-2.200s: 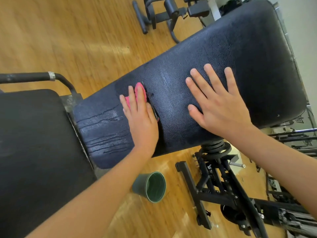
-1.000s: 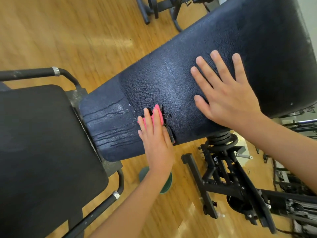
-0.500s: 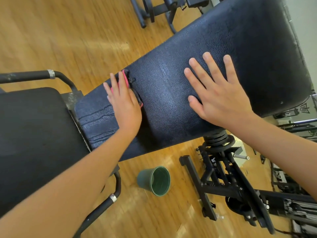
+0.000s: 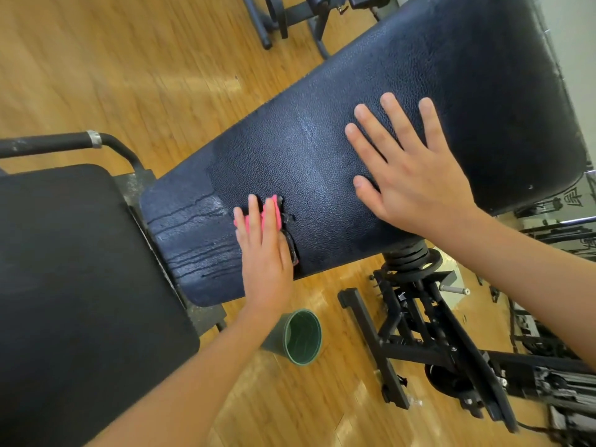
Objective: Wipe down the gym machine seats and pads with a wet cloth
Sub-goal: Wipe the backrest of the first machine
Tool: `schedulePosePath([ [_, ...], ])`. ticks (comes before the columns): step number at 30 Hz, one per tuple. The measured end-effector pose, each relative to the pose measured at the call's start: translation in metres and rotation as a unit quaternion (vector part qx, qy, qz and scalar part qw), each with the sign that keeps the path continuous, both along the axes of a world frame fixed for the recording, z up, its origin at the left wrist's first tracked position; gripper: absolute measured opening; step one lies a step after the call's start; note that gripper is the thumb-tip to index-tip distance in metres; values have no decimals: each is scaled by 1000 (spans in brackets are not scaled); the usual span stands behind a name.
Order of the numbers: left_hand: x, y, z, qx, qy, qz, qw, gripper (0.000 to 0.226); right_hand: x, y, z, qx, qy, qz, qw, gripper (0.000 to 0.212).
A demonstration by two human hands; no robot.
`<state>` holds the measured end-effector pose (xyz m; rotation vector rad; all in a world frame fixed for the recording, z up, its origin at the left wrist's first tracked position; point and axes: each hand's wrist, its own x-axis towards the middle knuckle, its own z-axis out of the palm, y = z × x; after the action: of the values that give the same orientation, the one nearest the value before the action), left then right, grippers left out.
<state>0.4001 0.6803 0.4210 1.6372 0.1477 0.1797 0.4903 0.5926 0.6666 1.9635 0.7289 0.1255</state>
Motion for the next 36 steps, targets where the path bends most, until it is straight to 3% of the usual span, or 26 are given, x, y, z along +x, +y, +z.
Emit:
schedulePosePath([
  [3, 39, 20, -6, 5, -19, 21, 1000, 56, 1, 0, 0, -1, -2, 2, 1000, 66],
  [10, 121, 62, -5, -26, 46, 101, 994, 58, 1, 1, 0, -5, -7, 2, 1000, 66],
  [16, 70, 30, 3, -33, 28, 103, 994, 58, -1, 2, 0, -11, -6, 1, 1000, 66],
  [18, 37, 15, 1, 1, -10, 71, 997, 58, 0, 3, 1, -13, -8, 1, 1000, 66],
  [21, 5, 6, -8, 5, 17, 24, 1000, 56, -1, 4, 1, -15, -4, -5, 1000, 66],
  [28, 12, 12, -18, 40, 4, 0, 999, 55, -11, 46, -54, 68, 33, 22, 997, 61],
  [36, 0, 6, -13, -9, 10, 3, 1000, 58, -2, 33, -98, 30, 24, 28, 999, 67],
])
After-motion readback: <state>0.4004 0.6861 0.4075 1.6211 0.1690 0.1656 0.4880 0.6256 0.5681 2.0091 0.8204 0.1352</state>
